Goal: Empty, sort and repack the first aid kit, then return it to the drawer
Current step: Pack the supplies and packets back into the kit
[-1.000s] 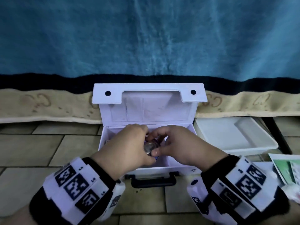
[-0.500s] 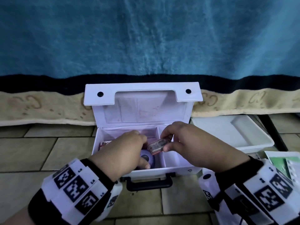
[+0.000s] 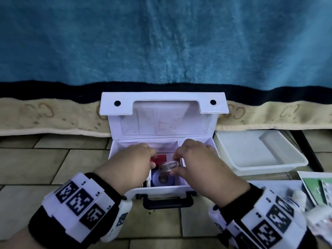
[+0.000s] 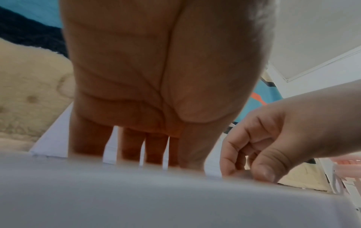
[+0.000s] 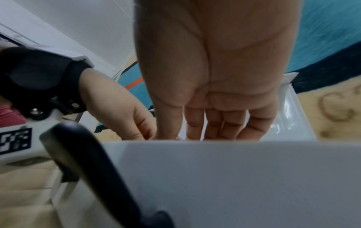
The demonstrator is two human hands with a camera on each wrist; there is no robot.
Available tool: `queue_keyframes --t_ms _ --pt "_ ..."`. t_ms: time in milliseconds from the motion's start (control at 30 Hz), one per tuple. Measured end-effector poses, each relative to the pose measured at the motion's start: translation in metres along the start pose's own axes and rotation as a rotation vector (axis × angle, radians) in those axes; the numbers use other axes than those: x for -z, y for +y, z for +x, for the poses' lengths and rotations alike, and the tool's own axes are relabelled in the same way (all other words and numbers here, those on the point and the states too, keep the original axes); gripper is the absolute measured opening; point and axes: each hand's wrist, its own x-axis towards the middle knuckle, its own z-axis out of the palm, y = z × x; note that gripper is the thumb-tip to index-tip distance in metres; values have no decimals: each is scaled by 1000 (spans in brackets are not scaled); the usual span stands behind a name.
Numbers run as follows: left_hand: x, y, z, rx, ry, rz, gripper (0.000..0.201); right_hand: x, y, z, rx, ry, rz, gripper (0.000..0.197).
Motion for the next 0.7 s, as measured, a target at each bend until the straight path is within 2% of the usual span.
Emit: queue_keyframes --t_ms 133,700 --pt "-2 -2 -1 1 1 7 28 -9 -6 2 13 -29 -47 37" --pt "-1 5 -7 54 7 -20 19 -23 -7 11 -1 -12 -71 30"
